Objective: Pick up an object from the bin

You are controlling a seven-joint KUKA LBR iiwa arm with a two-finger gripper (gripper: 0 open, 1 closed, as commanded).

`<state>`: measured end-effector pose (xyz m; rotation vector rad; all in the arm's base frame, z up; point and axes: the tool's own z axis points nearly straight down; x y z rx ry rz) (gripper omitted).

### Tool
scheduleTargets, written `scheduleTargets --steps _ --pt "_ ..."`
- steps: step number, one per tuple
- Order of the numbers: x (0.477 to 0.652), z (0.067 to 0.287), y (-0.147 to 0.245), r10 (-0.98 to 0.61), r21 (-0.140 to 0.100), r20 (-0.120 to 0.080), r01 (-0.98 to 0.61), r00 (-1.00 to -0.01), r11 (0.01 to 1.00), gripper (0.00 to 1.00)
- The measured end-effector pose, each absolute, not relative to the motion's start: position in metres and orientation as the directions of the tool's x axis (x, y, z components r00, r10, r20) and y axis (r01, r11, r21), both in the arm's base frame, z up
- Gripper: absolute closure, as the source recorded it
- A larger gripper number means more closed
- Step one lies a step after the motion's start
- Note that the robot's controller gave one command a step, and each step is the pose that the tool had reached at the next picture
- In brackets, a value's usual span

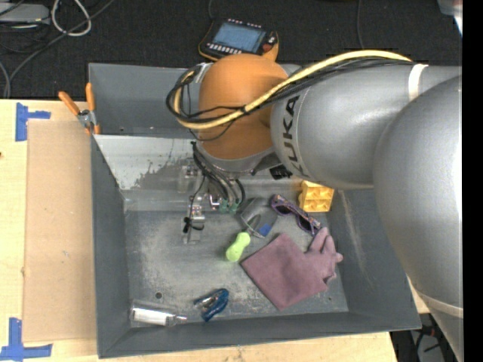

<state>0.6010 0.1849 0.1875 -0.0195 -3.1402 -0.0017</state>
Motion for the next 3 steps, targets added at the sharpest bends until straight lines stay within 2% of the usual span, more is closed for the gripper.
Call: scheduleTargets --steps 1,2,3 --pt "0.601 0.187 0.185 0.013 0.001 0.001 0.013 -1.000 1.000 0.00" --pt "0.566 0.122 0.170 0.117 0.000 0.006 0.117 -0.993 0.993 0.00" --pt "0.568 0.115 0.156 -0.118 0.002 -0.003 -0.118 -0.993 0.993 0.00"
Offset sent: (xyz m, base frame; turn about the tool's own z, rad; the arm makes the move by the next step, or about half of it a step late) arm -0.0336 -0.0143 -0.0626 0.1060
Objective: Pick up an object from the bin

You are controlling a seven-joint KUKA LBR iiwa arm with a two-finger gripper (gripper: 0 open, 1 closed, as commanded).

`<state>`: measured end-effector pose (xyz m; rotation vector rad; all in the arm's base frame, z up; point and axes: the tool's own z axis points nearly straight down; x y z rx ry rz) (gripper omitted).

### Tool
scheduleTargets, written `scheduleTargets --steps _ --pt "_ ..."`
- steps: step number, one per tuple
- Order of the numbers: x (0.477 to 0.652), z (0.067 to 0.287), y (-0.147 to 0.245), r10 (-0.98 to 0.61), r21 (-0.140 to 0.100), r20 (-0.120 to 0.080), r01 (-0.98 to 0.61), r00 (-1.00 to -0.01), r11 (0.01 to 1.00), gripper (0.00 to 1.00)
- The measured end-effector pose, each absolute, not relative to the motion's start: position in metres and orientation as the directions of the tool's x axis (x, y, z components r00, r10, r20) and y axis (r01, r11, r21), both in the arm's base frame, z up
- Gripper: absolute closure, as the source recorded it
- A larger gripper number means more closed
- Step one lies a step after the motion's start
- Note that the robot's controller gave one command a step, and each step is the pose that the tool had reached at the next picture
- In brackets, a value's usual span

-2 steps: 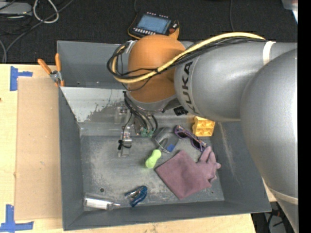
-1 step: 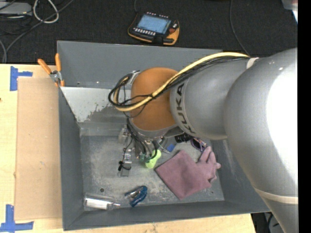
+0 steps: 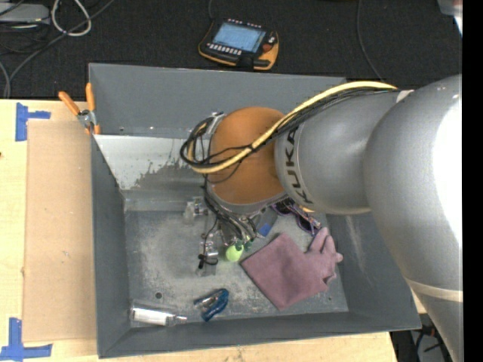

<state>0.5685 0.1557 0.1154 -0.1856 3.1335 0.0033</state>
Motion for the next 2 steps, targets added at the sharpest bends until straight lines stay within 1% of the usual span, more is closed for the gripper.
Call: scheduleTargets --steps 1,2 --pt "0.548 0.067 0.075 -0.129 -0.003 0.015 -0.129 -0.992 0.992 0.00" --pt "0.490 0.075 0.047 -0.233 0.006 -0.003 -0.233 -0.972 0.972 0.00"
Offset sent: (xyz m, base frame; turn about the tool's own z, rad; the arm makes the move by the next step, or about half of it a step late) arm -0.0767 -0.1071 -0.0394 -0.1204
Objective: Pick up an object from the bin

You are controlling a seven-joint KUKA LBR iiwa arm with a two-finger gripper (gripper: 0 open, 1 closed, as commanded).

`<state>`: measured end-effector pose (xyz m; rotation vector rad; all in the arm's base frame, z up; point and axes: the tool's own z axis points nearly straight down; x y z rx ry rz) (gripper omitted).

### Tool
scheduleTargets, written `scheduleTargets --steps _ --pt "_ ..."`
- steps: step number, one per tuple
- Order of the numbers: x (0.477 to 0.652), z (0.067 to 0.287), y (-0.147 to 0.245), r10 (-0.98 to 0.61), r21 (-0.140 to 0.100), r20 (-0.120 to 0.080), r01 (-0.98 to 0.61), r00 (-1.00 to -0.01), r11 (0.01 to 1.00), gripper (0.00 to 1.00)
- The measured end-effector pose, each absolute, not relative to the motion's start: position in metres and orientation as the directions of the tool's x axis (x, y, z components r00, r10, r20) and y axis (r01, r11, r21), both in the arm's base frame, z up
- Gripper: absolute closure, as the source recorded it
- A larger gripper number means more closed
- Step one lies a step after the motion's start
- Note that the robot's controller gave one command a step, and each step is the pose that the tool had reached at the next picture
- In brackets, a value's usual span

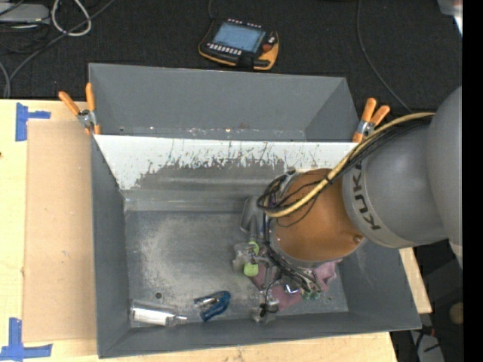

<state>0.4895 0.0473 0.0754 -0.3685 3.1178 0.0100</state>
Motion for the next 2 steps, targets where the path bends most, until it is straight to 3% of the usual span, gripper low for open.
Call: scheduleTargets --steps 1,2 --pt "0.522 0.084 0.009 -0.123 0.002 -0.002 -0.123 -0.992 0.992 0.00" --pt "0.494 0.091 -0.077 -0.215 0.008 0.000 -0.215 -0.977 0.977 0.00"
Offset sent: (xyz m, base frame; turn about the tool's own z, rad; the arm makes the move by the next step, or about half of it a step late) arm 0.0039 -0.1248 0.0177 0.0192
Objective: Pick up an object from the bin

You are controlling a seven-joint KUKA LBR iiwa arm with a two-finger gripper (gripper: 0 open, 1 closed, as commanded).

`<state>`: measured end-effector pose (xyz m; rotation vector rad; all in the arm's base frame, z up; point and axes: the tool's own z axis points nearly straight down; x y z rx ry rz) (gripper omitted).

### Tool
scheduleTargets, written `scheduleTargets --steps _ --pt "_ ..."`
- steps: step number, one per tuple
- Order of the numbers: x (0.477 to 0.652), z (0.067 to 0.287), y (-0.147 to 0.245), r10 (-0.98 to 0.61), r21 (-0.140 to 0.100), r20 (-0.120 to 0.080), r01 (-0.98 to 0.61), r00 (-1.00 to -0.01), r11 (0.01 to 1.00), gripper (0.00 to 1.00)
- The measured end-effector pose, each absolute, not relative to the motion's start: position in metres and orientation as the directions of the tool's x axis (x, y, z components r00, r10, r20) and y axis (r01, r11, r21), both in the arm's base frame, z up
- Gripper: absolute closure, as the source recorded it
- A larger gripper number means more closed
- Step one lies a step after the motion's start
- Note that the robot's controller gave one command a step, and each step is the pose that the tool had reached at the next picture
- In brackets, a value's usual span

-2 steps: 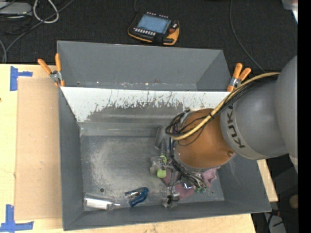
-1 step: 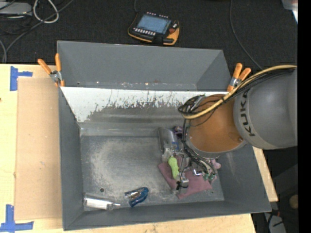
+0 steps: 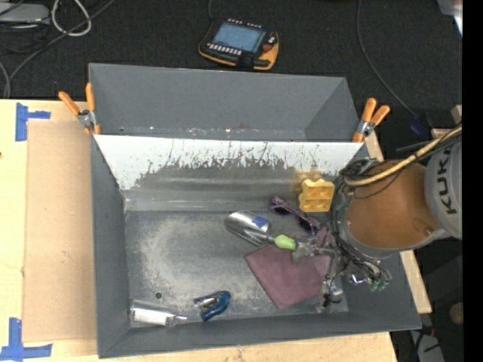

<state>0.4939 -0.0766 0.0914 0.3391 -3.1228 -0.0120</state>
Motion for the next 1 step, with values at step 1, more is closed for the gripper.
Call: scheduleTargets --steps 1 --pt "0.5066 0.0700 -0.0700 -0.133 0.009 0.002 -0.133 -0.991 0.991 0.00"
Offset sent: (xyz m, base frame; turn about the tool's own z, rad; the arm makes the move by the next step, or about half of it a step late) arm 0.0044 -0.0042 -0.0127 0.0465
